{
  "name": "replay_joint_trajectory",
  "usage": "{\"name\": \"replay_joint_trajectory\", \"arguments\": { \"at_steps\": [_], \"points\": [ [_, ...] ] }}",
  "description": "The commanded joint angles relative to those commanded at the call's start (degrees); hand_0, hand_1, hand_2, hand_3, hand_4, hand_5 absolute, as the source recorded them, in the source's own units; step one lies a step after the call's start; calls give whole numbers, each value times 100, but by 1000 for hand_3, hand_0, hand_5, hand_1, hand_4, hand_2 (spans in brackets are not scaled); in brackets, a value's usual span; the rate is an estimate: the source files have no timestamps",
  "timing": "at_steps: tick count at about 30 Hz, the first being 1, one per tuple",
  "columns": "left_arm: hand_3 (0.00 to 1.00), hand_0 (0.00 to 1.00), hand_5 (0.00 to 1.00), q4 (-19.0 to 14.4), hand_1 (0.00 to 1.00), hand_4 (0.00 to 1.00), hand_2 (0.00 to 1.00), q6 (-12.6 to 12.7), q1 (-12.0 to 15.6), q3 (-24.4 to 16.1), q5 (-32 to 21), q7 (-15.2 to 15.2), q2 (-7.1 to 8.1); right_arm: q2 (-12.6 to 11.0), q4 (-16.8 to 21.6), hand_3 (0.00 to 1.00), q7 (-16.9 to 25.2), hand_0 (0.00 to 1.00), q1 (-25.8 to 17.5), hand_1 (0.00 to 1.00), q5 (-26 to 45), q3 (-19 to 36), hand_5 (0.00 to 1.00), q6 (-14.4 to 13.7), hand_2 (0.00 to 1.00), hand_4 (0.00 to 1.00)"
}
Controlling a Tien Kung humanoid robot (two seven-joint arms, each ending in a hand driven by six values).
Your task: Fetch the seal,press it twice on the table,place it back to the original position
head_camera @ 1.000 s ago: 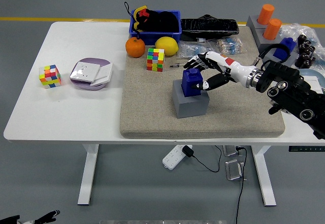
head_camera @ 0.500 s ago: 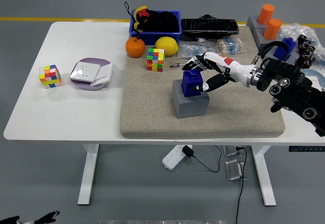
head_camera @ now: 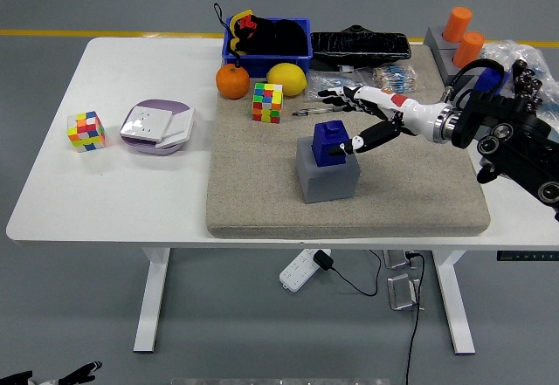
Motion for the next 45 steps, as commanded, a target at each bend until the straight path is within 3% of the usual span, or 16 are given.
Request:
{"name": "replay_joint_trajectory", "arguments": {
  "at_steps": [6,12,15,16,18,23,30,39,45],
  "points": [
    [815,816,426,-12,808,707,777,8,-7,-119,93,-9,3,-325,252,998,-36,998,-293,998,-229,481,473,-62,987,998],
    [815,816,429,17,808,706,776,10,77,-59,-79,-3,-7,-1040,571,998,-136,998,-1149,998,-145,1666,518,-215,985,998],
    [815,816,429,30,808,706,776,5,108,20,-146,11,-7,-1246,745,998,-194,998,-1637,998,-249,2359,518,-244,985,998],
    [815,816,434,31,807,706,777,4,112,37,-144,16,-5,-1285,795,974,-214,971,-1813,954,-362,2648,591,-242,937,998],
    [815,816,434,29,807,706,777,8,113,18,-103,18,-3,-1330,861,974,-262,971,-2093,954,-627,3095,591,-229,937,998],
    [816,816,432,12,807,706,777,32,98,-113,31,10,-15,-1356,1029,958,-412,956,-2755,941,-673,4118,570,-189,921,998],
    [815,815,433,11,807,704,776,44,100,-64,42,14,-13,-1114,1291,938,-504,946,-3503,923,-290,5159,599,-257,905,998],
    [815,815,432,11,806,702,777,71,96,-47,76,16,31,-982,1584,903,-582,933,-3965,910,-33,5855,619,-312,890,998],
    [816,815,433,77,805,702,775,70,131,-130,11,32,31,-1018,1665,884,-594,922,-4063,902,117,6047,618,-344,866,998]
  ]
}}
